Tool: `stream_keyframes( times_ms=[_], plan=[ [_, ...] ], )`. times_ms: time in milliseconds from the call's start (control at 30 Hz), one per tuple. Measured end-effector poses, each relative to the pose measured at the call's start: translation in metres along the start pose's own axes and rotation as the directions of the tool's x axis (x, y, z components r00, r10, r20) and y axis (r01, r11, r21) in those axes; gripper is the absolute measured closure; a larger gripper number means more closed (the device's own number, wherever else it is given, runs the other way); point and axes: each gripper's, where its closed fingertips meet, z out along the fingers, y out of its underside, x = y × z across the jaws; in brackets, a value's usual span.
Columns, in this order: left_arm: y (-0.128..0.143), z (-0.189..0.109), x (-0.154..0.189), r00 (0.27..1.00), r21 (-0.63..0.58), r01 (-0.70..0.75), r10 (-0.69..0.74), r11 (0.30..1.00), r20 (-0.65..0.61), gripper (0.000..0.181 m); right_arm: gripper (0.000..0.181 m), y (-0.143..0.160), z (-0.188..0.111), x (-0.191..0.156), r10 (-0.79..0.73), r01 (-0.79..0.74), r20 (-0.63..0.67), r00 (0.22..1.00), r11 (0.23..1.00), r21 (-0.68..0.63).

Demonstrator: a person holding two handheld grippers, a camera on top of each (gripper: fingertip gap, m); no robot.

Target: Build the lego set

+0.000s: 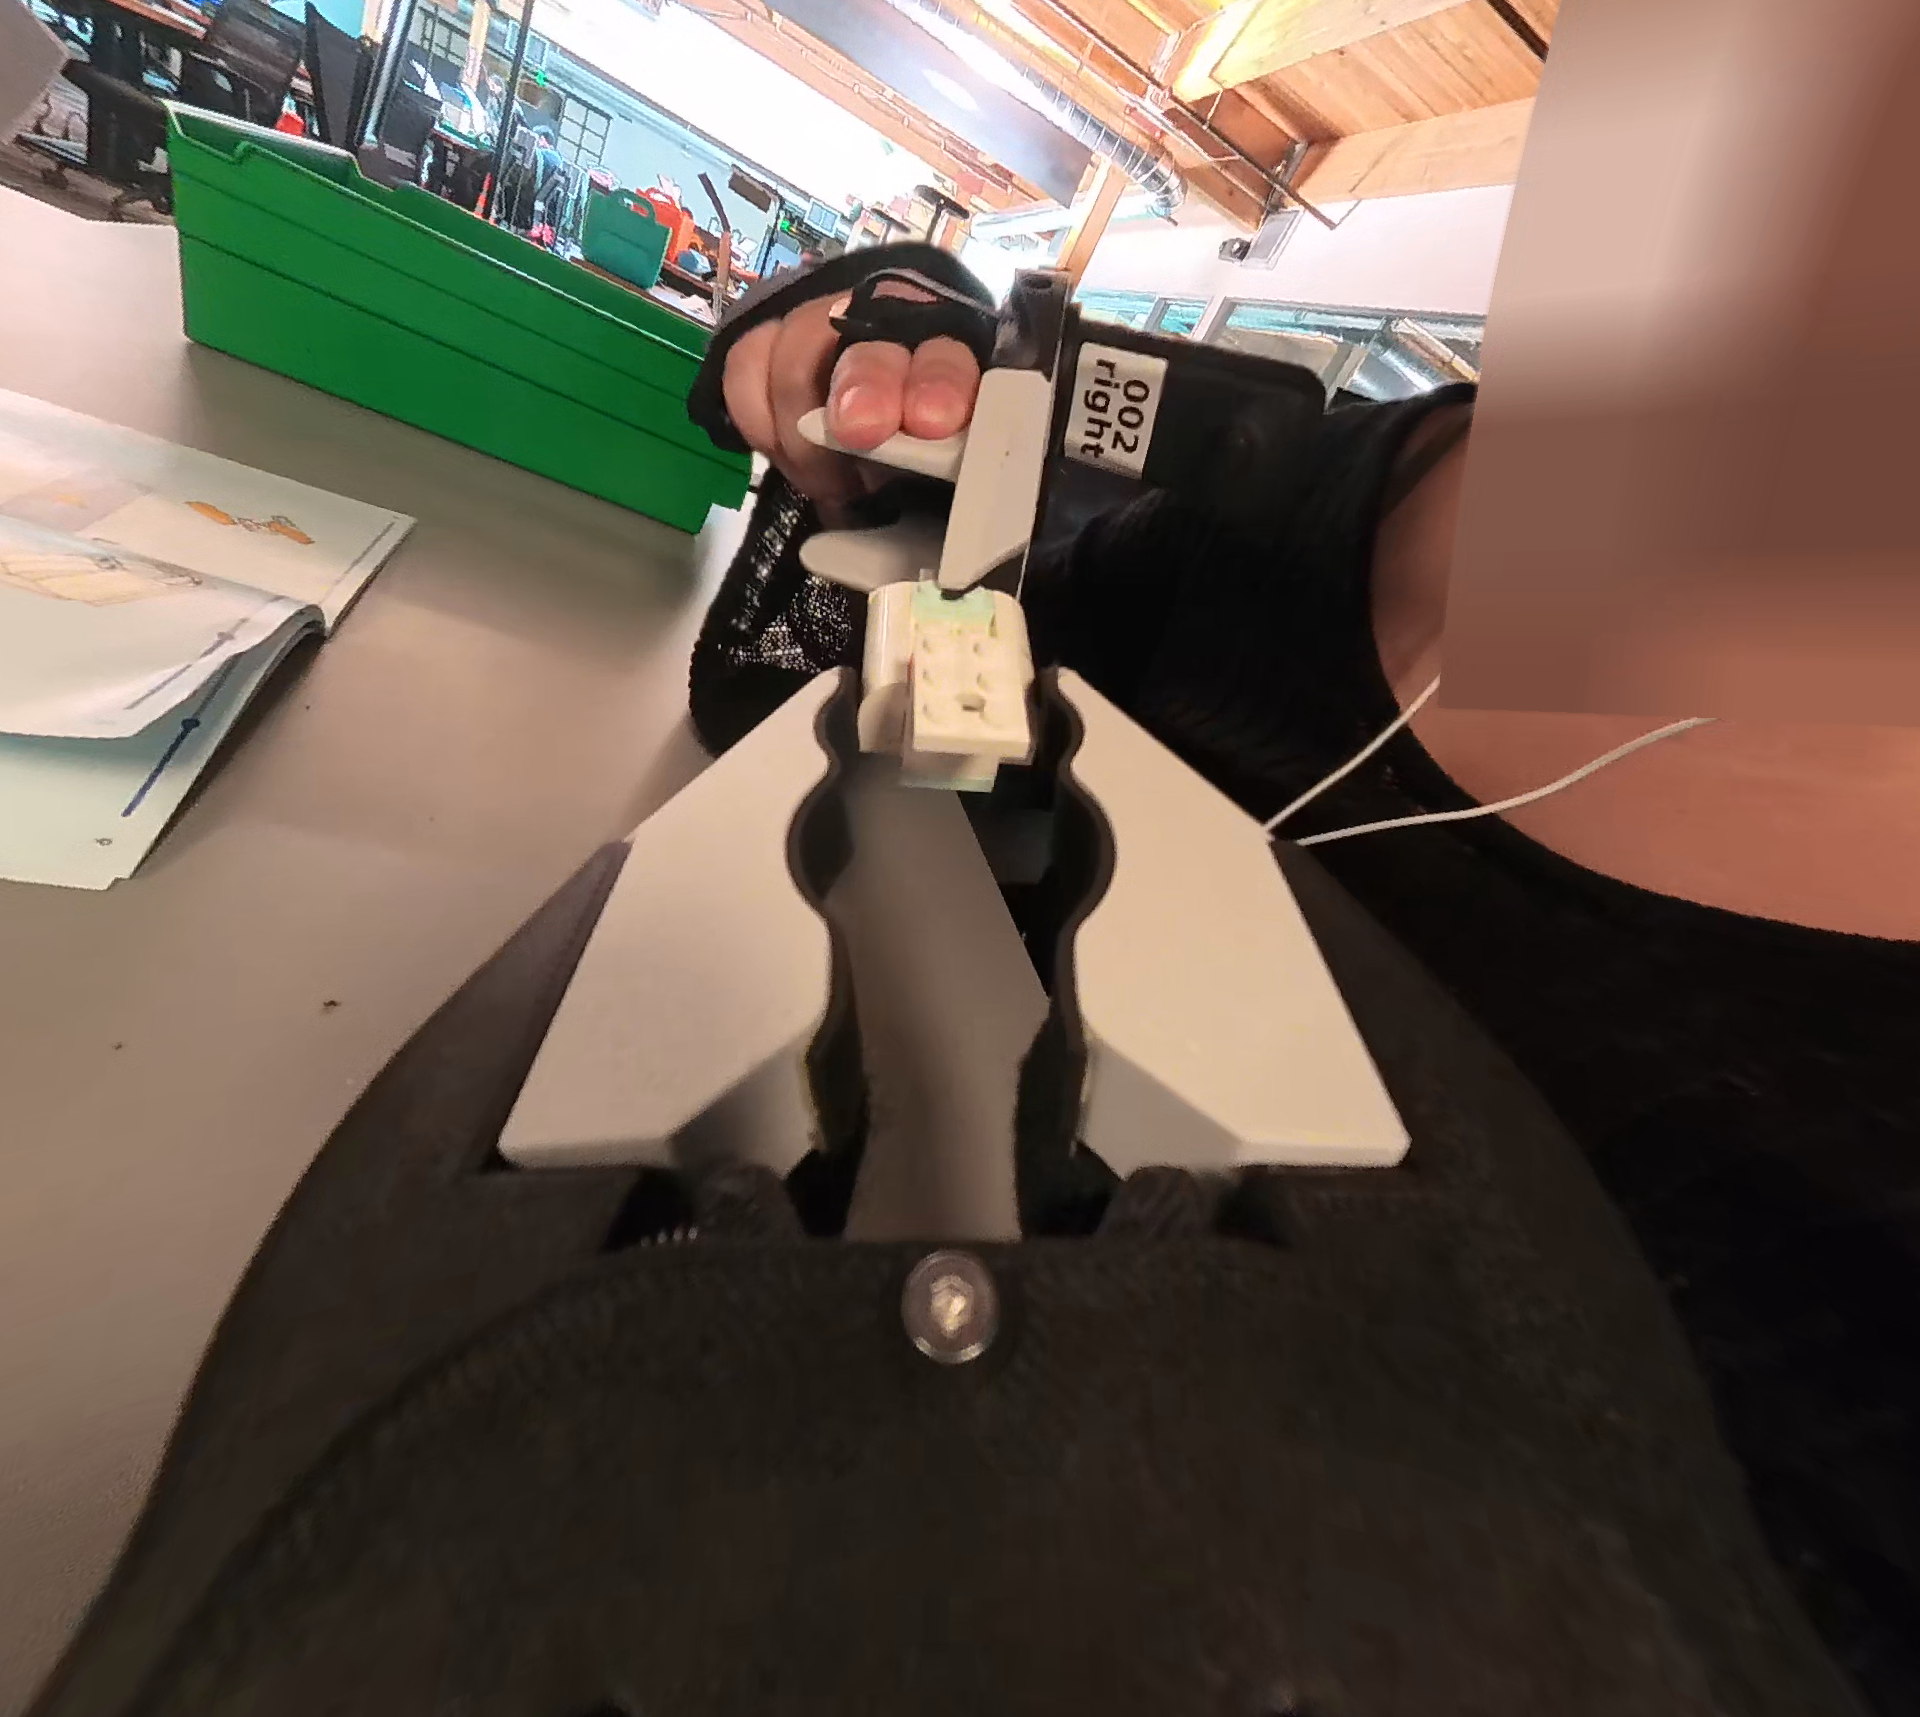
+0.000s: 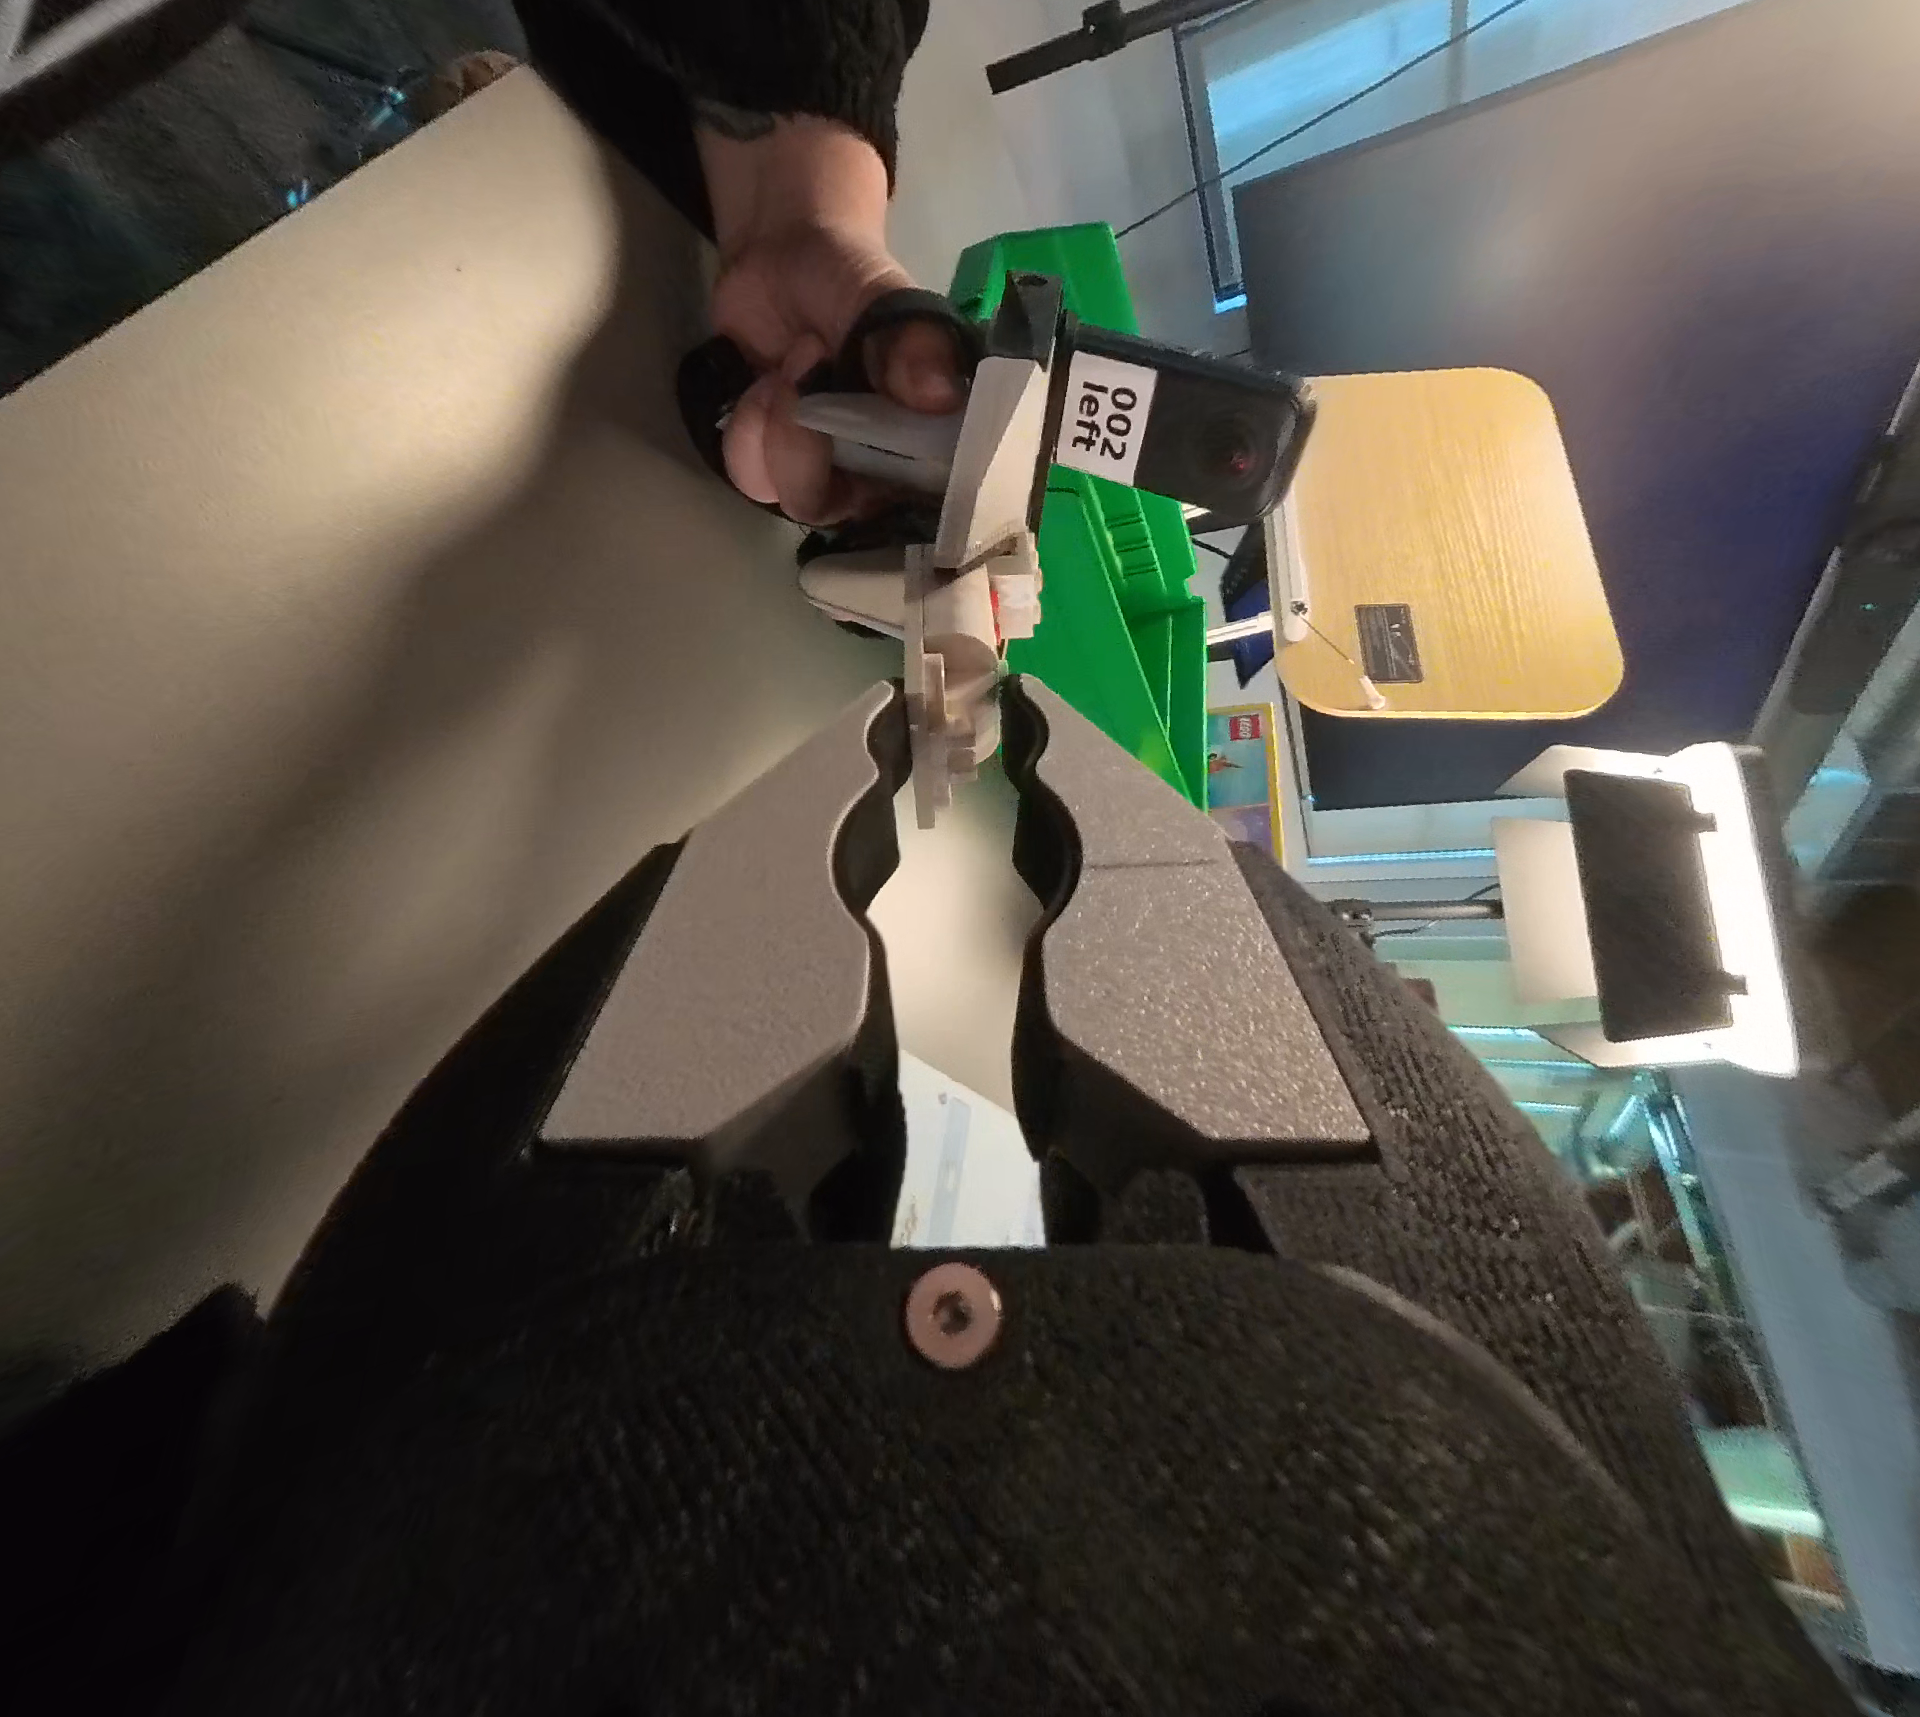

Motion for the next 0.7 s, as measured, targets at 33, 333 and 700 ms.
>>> stream_keyframes(
  times_ms=[33, 333, 700],
  plan=[
    [-0.001, 0.0, -0.001, 1.0, 0.006, 0.005, -0.005, 1.0, 0.003, 0.148, 0.165, 0.001, 0.0, 0.001, 0.015, -0.015, -0.007, 1.0, 1.0, 0.006],
    [0.018, 0.014, -0.029, 0.946, -0.191, -0.199, 0.239, 0.961, 0.22, 0.147, 0.122, 0.084, -0.041, 0.036, 0.421, -0.393, -0.184, 0.888, 0.904, 0.171],
    [0.045, 0.062, -0.084, 0.901, -0.48, -0.178, 0.339, 0.859, 0.271, 0.148, 0.141, 0.234, -0.116, 0.065, 0.426, -0.523, -0.714, 0.555, 0.847, 0.098]
  ],
)
